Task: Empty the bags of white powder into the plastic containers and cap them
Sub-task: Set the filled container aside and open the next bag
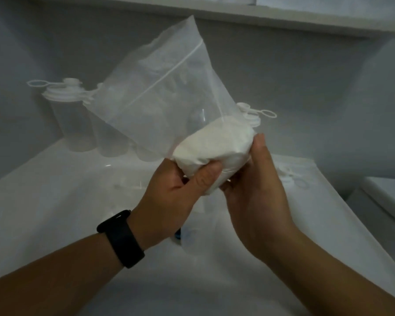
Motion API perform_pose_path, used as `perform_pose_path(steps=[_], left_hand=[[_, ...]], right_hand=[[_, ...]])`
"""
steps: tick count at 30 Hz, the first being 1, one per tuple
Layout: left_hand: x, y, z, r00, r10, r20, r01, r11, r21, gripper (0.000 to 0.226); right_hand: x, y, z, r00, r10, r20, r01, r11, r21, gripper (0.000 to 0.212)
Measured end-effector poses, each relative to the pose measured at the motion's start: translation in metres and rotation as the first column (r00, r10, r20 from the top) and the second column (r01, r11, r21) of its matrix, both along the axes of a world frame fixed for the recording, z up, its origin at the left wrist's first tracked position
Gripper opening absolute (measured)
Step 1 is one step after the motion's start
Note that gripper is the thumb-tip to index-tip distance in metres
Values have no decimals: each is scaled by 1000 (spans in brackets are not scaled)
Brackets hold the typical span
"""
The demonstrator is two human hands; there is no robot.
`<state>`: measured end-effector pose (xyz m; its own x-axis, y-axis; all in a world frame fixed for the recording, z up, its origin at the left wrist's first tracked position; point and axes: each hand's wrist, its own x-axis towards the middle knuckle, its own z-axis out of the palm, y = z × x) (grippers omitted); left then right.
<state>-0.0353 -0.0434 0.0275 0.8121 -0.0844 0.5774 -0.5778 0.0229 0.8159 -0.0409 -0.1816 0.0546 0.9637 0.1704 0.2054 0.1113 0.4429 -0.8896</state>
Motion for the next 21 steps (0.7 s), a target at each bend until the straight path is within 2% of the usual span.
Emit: perform_pose_path(steps=[5, 8, 10, 11, 13, 15, 18, 19, 21], left_hand=[[4, -1, -3, 999, 38, 16, -37, 999, -17, 45], [6, 1, 0, 999, 35, 38, -32, 998, -62, 59], [3, 2, 9, 985, 76, 154, -61, 993, -99, 59], [2, 4, 14, 958, 126, 258, -105, 990, -95, 59], [7, 10, 20, 842, 265, 470, -261, 962, -74, 64], [13, 20, 22, 728, 375, 574, -417, 907, -63, 65], [16, 27, 19, 730, 416, 542, -505, 863, 16, 22], [16, 27, 16, 749, 423, 509, -506, 862, 28, 14], [17, 27, 14, 841, 400, 363, -432, 902, 6, 14]], right_hand=[[-3, 12, -10, 986, 162, -41, -154, 977, 150, 75], [1, 8, -11, 973, 206, -100, -189, 969, 157, 75], [5, 2, -7, 971, 203, -130, -191, 976, 101, 75], [7, -1, -5, 971, 184, -150, -176, 982, 70, 74], [11, -8, -2, 978, 116, -172, -112, 993, 36, 71], [18, -14, -1, 988, 34, -153, -33, 999, 10, 72], [28, -21, -2, 989, -69, -130, 69, 998, -2, 76], [30, -23, -3, 988, -93, -127, 93, 996, -3, 76], [33, -27, -3, 983, -135, -129, 135, 991, -2, 76]])
